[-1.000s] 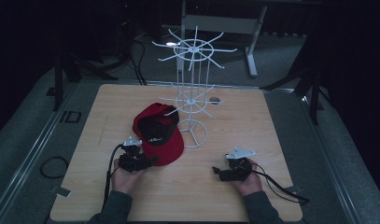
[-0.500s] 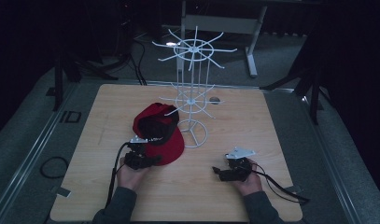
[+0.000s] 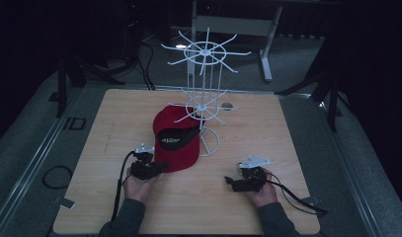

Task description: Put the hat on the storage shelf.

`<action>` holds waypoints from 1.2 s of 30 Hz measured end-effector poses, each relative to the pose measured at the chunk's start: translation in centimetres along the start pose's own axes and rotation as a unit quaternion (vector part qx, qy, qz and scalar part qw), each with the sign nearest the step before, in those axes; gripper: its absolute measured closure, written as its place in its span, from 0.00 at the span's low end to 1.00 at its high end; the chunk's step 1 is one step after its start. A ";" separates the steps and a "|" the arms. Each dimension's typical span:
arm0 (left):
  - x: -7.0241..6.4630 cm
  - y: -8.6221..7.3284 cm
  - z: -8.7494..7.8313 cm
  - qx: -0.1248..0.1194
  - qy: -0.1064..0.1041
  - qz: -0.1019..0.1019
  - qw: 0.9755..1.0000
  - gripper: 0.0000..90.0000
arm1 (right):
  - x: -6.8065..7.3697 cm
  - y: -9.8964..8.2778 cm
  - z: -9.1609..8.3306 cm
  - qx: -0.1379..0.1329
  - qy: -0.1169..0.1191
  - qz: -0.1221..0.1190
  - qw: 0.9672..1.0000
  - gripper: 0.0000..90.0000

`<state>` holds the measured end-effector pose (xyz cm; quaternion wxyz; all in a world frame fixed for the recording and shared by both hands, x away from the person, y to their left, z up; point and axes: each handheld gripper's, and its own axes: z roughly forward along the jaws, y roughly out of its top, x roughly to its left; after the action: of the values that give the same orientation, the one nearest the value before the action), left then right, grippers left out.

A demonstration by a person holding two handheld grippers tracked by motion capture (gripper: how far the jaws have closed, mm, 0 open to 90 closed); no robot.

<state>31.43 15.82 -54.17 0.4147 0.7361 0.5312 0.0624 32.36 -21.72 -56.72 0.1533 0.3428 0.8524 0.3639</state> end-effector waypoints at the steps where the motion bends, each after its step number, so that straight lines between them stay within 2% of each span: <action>1: 0.0 0.0 0.0 0.000 0.000 0.000 1.000 0.95 | 0.0 0.0 0.0 0.000 0.000 0.000 1.000 0.22; 5: 0.3 -0.2 -0.6 -0.020 0.023 0.002 1.000 0.95 | 0.0 0.0 0.0 0.000 0.000 -0.001 1.000 0.22; 7: 0.6 -0.2 -0.8 -0.029 0.027 -0.009 0.999 0.96 | 0.0 0.0 0.0 0.000 0.000 -0.001 1.000 0.22; 12: 1.4 -0.1 -1.2 -0.041 0.040 -0.022 0.998 0.96 | 0.0 0.0 0.0 0.000 0.000 0.000 1.000 0.22; 23: 2.8 0.3 -2.4 -0.066 0.040 -0.039 0.996 0.96 | 0.0 0.0 0.0 0.000 0.000 -0.001 1.000 0.22; 36: 3.9 1.1 -4.6 -0.113 0.061 -0.060 0.990 0.96 | 0.0 0.0 0.0 0.000 0.000 -0.001 1.000 0.22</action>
<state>31.40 21.48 -51.80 0.4648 0.6464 0.5883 0.1416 32.37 -21.73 -56.72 0.1536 0.3422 0.8525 0.3641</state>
